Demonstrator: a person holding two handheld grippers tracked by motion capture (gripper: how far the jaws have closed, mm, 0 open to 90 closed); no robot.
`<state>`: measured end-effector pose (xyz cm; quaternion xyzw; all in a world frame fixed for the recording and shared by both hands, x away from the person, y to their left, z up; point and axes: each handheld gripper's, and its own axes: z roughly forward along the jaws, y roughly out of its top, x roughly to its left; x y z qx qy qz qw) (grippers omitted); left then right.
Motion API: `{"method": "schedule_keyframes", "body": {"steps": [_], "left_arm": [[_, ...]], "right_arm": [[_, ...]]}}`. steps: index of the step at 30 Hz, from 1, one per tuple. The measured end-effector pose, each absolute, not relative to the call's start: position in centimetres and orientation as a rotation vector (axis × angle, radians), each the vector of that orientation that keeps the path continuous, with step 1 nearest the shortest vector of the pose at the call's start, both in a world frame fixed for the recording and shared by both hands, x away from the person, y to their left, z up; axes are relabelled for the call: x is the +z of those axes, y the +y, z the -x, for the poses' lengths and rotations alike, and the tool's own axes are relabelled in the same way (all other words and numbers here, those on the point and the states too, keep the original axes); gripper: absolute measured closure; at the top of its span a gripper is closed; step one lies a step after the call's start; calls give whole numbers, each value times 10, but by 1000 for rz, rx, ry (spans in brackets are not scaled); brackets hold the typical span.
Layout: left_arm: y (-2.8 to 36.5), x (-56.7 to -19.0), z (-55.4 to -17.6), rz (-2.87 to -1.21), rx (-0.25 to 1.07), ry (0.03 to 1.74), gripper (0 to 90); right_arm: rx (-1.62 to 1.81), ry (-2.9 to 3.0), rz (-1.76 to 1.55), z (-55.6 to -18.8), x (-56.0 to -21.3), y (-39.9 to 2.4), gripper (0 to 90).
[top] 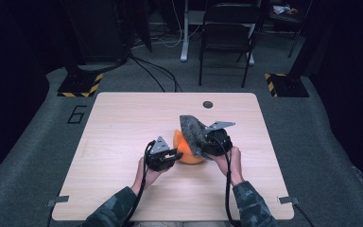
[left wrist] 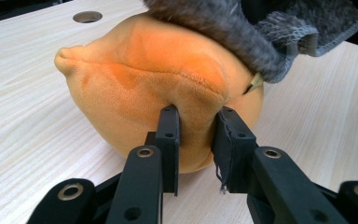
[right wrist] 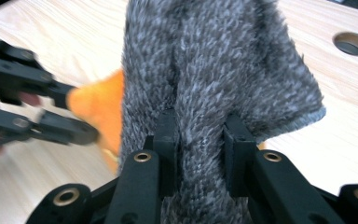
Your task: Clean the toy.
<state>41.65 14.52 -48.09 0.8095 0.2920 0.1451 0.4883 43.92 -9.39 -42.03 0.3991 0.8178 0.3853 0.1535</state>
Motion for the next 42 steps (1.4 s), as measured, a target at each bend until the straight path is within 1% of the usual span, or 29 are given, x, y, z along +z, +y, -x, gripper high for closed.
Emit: {"method": "schedule_keyframes", "body": {"steps": [13, 23, 35, 42], "left_arm": [[145, -482, -417, -1971, 347, 696, 715], [147, -482, -418, -1967, 333, 695, 713], [147, -480, -417, -1977, 336, 680, 716], [149, -481, -418, -1962, 333, 699, 718]], "right_arm": [[990, 2323, -1299, -456, -443, -124, 711], [889, 2335, -1408, -467, -465, -137, 712], [844, 2305, -1389, -464, -460, -138, 720], [1033, 2228, -1290, -452, -420, -137, 733]]}}
